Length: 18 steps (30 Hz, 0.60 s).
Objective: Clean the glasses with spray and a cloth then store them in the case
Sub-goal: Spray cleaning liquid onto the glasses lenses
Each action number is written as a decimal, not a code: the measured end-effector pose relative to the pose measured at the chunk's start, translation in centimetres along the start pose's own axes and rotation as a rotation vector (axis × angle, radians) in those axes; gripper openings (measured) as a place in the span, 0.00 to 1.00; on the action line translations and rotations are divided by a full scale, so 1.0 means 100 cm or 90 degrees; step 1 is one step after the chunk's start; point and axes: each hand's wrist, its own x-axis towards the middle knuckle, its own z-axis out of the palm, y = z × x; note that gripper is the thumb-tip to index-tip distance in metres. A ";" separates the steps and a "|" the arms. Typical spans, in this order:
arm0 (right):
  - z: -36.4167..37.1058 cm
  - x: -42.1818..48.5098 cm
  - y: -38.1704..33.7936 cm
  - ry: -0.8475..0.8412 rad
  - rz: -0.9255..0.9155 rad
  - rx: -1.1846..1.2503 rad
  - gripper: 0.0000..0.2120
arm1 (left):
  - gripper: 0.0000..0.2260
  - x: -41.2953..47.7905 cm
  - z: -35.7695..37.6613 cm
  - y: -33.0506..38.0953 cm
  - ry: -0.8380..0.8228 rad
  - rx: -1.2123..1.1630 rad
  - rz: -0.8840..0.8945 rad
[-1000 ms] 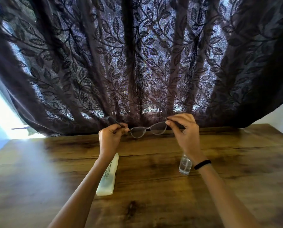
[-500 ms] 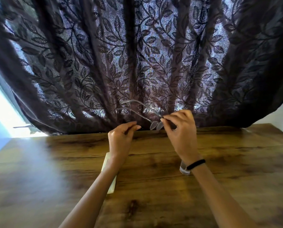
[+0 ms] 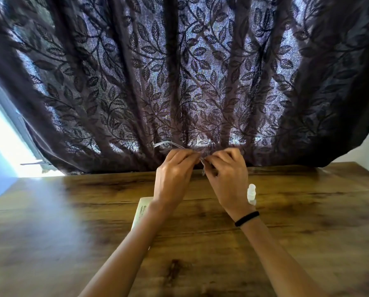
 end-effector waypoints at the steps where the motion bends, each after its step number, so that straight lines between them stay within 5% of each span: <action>1: 0.000 0.000 -0.001 -0.001 -0.004 -0.003 0.05 | 0.09 0.001 -0.001 -0.002 -0.025 0.020 0.018; 10: 0.002 -0.002 -0.003 -0.004 -0.029 -0.039 0.04 | 0.14 0.007 -0.005 -0.009 -0.168 0.121 0.105; 18: -0.003 -0.003 -0.008 -0.040 -0.034 -0.001 0.08 | 0.11 0.002 -0.006 -0.016 -0.136 0.090 0.055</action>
